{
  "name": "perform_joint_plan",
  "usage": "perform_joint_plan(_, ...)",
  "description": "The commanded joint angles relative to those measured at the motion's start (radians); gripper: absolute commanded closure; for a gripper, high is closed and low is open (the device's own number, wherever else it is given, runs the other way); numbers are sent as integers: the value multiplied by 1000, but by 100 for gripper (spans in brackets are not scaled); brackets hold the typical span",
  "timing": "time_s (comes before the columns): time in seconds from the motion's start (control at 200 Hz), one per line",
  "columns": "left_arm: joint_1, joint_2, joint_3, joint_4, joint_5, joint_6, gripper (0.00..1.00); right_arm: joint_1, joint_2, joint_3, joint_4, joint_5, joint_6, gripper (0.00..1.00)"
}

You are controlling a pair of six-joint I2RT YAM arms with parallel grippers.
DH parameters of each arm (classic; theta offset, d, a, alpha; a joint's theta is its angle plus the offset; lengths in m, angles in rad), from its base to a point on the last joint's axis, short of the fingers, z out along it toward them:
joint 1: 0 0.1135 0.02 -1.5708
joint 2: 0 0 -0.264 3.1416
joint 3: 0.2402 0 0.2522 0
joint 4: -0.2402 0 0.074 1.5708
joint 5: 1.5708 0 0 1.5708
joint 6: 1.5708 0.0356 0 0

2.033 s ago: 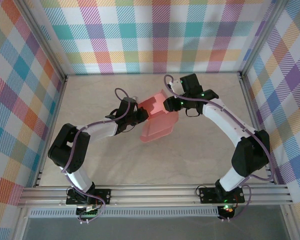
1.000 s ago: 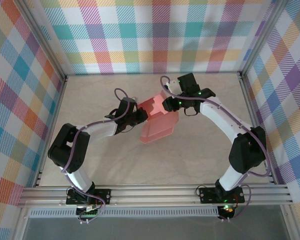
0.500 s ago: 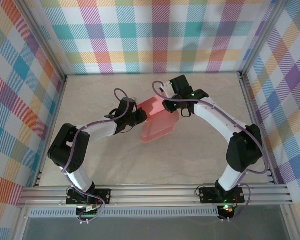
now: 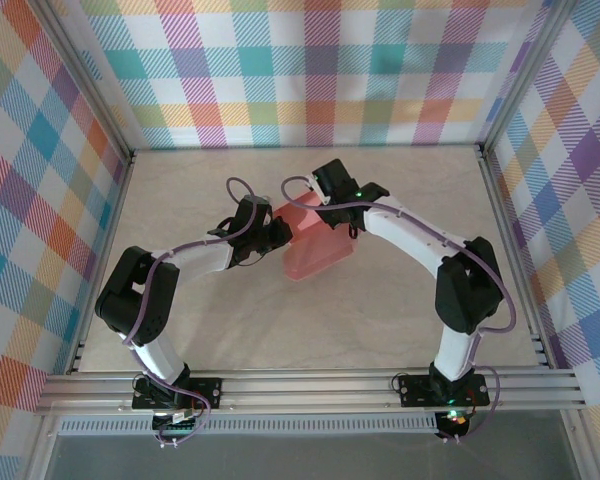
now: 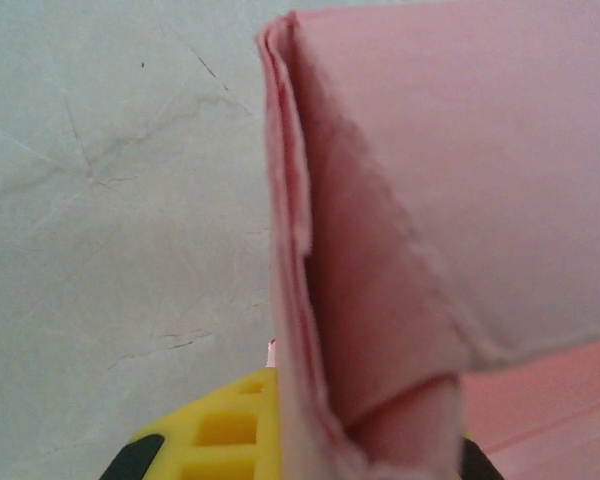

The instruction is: Fold the paper box

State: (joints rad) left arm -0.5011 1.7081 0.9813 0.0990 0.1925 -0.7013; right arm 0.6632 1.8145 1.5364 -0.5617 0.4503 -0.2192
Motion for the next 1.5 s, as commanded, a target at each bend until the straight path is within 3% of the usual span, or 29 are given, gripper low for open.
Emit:
perform_joint_plan(0.0, -4, -41, 30, 62, 56, -2, 100, 23, 39, 32, -16, 63, -5, 91)
perform_joint_plan(0.285, -3, -44, 25, 64, 55, -1, 100, 24, 52, 48, -12, 62, 18, 80)
perform_joint_plan(0.715, -4, -53, 20, 62, 55, -1, 100, 24, 73, 60, -17, 100, 0, 76)
perform_joint_plan(1.075, -4, -48, 19, 61, 55, 0, 100, 27, 88, 77, -37, 145, 3, 97)
perform_joint_plan(1.16, -4, -48, 20, 61, 54, -1, 100, 31, 96, 80, -38, 156, -2, 97)
perform_joint_plan(1.3, -4, -48, 20, 61, 52, 0, 100, 34, 106, 82, -40, 156, 0, 78)
perform_joint_plan(1.495, -4, -49, 18, 59, 50, 0, 100, 35, 114, 79, -42, 159, -16, 75)
